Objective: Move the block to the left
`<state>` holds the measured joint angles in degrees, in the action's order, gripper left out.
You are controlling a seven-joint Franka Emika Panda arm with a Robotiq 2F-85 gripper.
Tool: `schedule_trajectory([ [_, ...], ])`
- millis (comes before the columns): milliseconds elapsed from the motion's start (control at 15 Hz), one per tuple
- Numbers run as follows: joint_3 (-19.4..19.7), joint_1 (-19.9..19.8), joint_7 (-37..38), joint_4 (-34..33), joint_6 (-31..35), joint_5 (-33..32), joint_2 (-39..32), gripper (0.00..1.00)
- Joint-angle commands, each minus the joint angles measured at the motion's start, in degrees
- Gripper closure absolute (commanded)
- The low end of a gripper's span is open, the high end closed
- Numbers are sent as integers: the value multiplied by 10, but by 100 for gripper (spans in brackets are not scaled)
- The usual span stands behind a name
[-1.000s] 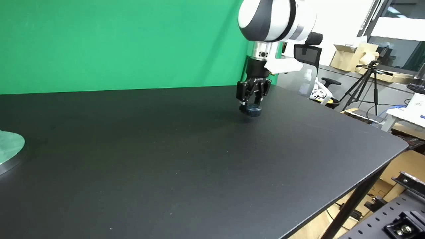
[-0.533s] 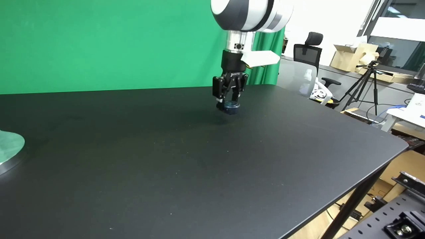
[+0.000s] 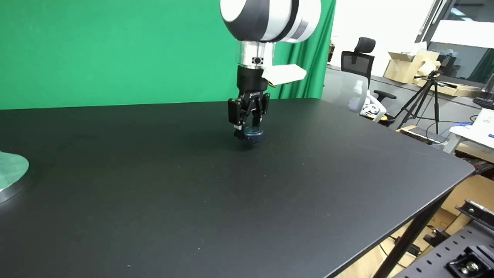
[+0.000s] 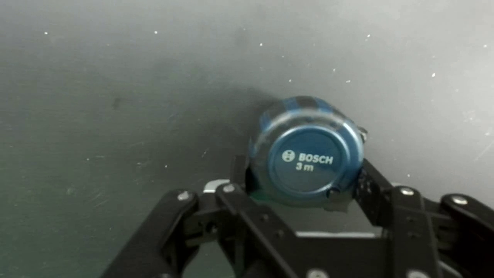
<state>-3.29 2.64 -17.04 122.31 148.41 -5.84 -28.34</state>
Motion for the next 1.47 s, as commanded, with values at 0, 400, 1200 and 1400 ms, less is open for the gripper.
schedule_trajectory([
  [0, -1, 10, 16, -20, -5, -21, -19, 56],
  [400, 3, 20, 21, -26, 12, -42, -29, 2],
  [1200, -23, 6, 10, 7, 25, -18, 31, 0],
  [1400, -28, 4, 8, 14, 26, -10, 47, 0],
])
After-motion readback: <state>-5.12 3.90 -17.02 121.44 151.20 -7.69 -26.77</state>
